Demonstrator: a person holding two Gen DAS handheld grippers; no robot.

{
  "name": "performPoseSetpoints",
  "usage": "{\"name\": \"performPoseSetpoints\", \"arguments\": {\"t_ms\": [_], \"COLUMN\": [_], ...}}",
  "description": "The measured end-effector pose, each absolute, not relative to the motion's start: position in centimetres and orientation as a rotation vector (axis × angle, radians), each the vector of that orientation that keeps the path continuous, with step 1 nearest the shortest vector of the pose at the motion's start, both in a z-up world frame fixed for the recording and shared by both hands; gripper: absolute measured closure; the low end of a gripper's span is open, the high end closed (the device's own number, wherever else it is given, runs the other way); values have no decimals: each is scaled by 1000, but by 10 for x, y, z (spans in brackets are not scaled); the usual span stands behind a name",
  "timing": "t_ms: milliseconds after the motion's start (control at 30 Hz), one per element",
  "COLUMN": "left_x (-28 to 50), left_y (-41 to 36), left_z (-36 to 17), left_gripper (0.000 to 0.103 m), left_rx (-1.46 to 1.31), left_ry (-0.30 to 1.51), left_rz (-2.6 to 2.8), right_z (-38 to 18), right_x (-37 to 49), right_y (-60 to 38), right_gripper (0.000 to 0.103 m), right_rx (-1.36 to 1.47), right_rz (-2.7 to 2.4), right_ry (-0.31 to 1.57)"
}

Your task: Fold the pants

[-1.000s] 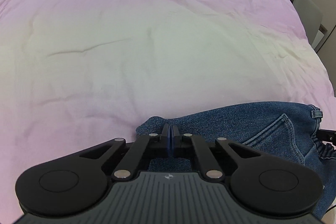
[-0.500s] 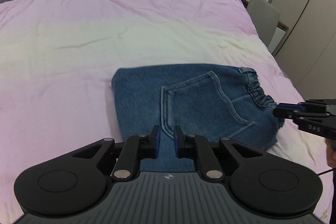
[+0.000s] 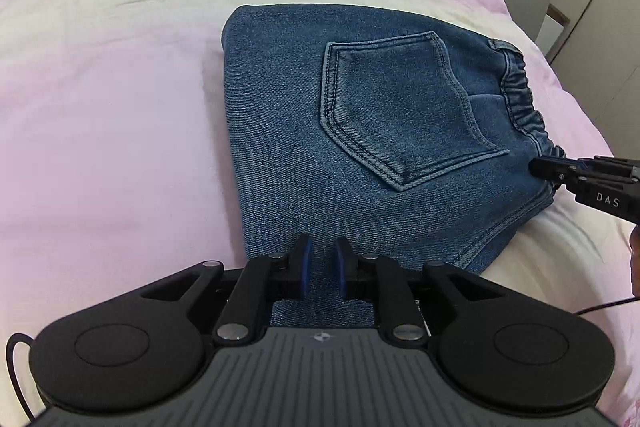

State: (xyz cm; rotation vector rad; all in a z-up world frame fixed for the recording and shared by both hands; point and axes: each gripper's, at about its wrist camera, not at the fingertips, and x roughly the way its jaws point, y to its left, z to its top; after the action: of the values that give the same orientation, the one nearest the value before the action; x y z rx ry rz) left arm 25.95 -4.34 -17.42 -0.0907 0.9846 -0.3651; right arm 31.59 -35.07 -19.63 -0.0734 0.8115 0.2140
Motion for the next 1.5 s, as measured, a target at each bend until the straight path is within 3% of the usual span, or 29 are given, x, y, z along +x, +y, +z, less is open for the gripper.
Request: {"name": "performPoseSetpoints", "arguments": {"t_ms": [300,367,467,633,967,1000,1033,1100,1300,1500], "left_x": [242,231,217,198,199,202,207,217,261,305], "left_y": [-53,-50,-41,-33,-4,0,4,10,19,12], "left_z": [-145,-138,-130,-117,-124,-128,-131,-137,-158,-182], "left_gripper": [84,84,83,63,62,55,42,31,31,29], "left_rx": [-53,-73,-89,-103,-330,-359,-383,-431,-572,-600], "left_ry": [970,963,954,900,827,830,833,835,886,947], "left_rz": [-328,-327,-319,-290,-208,-208,-211,-235,-261,-267], "right_z": [-176,-163,-149,-140,-171,-175,-178,-184,-204,-240], "right_x": [316,305,284,247,203,204,206,211,245,278], "right_y": [-331,-328,-325,-325,-353,-358,-363,-372,-403,-430], "right_gripper": [87,65,60,43,28,27,23,18,6,5], "right_rx": [-120,-99,-60,47,435,476,501,538,718,943], "right_rz": [126,128,132,105,-12,-17,-19,-26,-37,-51], "right_ry": [810,788,761,724,679,680,682,685,703,755]}}
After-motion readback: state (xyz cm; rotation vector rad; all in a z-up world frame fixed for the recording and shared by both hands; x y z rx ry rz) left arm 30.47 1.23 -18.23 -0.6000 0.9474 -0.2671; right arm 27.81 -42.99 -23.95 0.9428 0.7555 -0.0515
